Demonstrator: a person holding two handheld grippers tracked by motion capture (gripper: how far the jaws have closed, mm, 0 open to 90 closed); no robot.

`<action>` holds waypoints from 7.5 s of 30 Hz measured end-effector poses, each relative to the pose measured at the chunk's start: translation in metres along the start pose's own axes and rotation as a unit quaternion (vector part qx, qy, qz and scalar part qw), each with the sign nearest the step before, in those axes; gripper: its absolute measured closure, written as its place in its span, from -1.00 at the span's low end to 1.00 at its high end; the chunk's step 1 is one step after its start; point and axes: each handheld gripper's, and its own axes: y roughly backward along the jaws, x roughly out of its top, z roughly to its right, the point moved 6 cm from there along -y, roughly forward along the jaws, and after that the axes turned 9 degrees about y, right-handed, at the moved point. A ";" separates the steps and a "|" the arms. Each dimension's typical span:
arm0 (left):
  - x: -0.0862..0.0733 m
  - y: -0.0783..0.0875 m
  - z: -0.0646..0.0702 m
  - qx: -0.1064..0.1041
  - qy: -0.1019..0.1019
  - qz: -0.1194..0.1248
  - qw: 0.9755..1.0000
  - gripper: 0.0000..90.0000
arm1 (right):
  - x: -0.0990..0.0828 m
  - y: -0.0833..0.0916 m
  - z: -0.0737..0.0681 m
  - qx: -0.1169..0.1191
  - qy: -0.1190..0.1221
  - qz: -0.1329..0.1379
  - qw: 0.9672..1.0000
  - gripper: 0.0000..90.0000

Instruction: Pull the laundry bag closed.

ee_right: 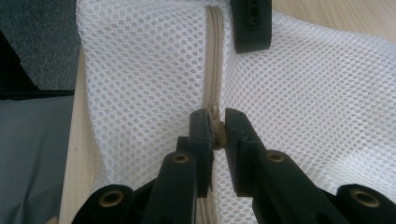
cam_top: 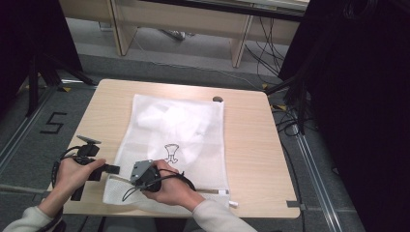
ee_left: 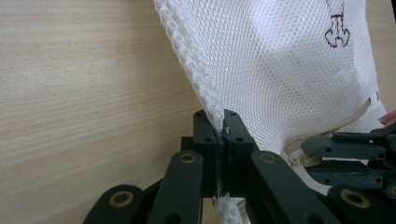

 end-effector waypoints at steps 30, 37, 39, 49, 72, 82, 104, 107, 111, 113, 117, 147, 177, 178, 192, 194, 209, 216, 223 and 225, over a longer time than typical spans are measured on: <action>0.000 0.000 -0.001 0.000 0.000 0.001 1.000 0.90 | -0.010 0.006 -0.002 -0.002 -0.016 -0.006 1.000 0.83; 0.000 0.000 -0.001 0.001 0.001 0.001 1.000 0.90 | -0.012 0.008 0.000 -0.003 -0.012 -0.008 1.000 0.83; 0.000 0.000 -0.001 0.001 0.001 0.001 1.000 0.90 | -0.014 0.009 0.000 -0.002 -0.010 -0.010 1.000 0.83; 0.001 0.000 -0.002 0.001 0.001 0.001 1.000 0.90 | -0.016 0.011 0.000 -0.005 -0.013 -0.009 1.000 0.83; 0.000 0.000 -0.002 0.001 0.002 0.000 1.000 0.90 | -0.024 0.015 -0.003 0.000 -0.026 -0.018 1.000 0.83; 0.001 0.000 -0.002 0.001 0.003 0.000 1.000 0.90 | -0.026 0.016 -0.001 -0.001 -0.015 -0.020 1.000 0.83; 0.001 0.000 -0.002 0.000 0.003 0.000 1.000 0.90 | -0.031 0.021 -0.004 0.008 -0.027 -0.027 0.999 0.83; 0.001 0.000 -0.002 0.000 0.002 0.000 1.000 0.90 | -0.031 0.022 -0.002 0.001 -0.021 -0.023 1.000 0.83; 0.001 0.000 -0.002 0.000 0.004 0.001 1.000 0.90 | -0.032 0.022 -0.002 0.002 -0.022 -0.023 0.999 0.83; 0.001 0.000 -0.002 0.001 0.003 0.000 1.000 0.90 | -0.034 0.023 -0.003 0.004 -0.023 -0.022 0.999 0.83; 0.001 0.000 -0.002 0.000 0.004 0.000 1.000 0.90 | -0.034 0.024 -0.003 0.002 -0.023 -0.024 0.999 0.83; -0.001 0.000 0.000 0.000 0.032 -0.001 0.999 0.89 | -0.046 0.036 -0.002 0.001 -0.032 -0.032 0.999 0.83; 0.001 0.000 -0.004 0.002 0.007 -0.001 1.000 0.89 | -0.058 0.047 -0.001 0.003 -0.053 -0.039 0.998 0.83; 0.001 0.000 -0.004 0.002 0.007 0.000 1.000 0.89 | -0.059 0.047 -0.001 0.004 -0.052 -0.041 0.998 0.83; 0.001 0.000 -0.004 0.000 0.008 0.000 1.000 0.89 | -0.063 0.052 0.001 0.003 -0.052 -0.040 0.998 0.83; 0.001 0.000 -0.004 0.002 0.007 0.001 1.000 0.89 | -0.064 0.053 -0.001 0.006 -0.061 -0.043 0.997 0.83; 0.001 0.000 -0.004 0.001 0.008 0.001 1.000 0.89 | -0.070 0.058 0.000 0.005 -0.059 -0.043 0.997 0.83; 0.001 0.000 -0.004 0.001 0.009 0.001 1.000 0.89 | -0.072 0.062 0.000 0.001 -0.065 -0.045 0.997 0.83; 0.001 0.000 -0.004 0.001 0.008 0.001 1.000 0.89 | -0.075 0.066 0.000 0.003 -0.068 -0.047 0.997 0.83; 0.001 0.000 -0.004 0.001 0.009 0.001 1.000 0.89 | -0.075 0.066 0.000 0.007 -0.055 -0.045 0.997 0.83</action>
